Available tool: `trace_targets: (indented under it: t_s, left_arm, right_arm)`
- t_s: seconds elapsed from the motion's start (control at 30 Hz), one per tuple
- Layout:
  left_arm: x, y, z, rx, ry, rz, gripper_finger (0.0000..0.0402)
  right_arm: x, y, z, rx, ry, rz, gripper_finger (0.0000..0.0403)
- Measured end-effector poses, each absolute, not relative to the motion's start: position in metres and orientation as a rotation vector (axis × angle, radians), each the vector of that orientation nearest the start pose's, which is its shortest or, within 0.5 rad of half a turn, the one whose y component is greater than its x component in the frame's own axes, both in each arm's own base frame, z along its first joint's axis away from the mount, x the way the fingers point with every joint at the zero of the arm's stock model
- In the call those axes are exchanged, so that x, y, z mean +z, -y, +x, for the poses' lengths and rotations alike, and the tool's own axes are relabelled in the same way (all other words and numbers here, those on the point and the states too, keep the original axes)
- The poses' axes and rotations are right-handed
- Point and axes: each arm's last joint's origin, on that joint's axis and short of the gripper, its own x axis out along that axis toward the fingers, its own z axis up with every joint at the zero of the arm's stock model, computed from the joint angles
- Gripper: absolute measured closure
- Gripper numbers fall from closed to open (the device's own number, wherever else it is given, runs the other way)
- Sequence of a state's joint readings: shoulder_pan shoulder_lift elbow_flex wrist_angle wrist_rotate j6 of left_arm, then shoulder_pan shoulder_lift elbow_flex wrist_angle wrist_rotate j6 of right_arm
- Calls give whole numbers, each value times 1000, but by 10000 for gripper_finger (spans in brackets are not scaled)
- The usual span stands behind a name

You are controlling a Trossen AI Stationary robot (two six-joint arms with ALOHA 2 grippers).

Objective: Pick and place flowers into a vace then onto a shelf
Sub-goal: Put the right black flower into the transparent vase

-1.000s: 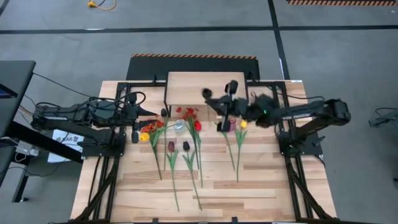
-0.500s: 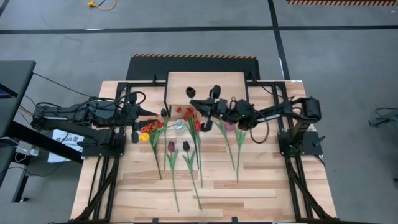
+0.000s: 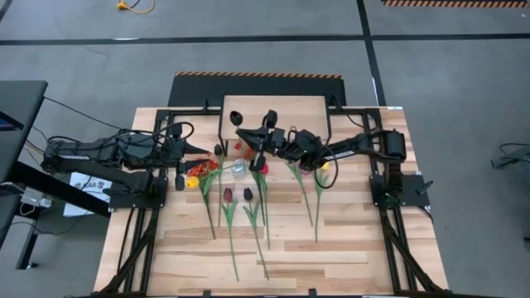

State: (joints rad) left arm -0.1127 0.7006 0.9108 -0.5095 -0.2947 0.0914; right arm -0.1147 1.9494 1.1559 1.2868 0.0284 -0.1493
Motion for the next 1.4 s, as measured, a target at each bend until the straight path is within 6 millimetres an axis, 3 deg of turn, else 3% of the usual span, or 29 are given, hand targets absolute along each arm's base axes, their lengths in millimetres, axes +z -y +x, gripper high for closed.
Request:
trace_targets:
  t_s: [0.73, 1.4]
  left_arm:
    - [355, 7, 137, 168, -302, 151, 305]
    - [356, 7, 137, 168, -296, 150, 305]
  right_arm:
    - [269, 71, 431, -217, 378, -181, 402]
    - [274, 95, 432, -259, 338, -162, 402]
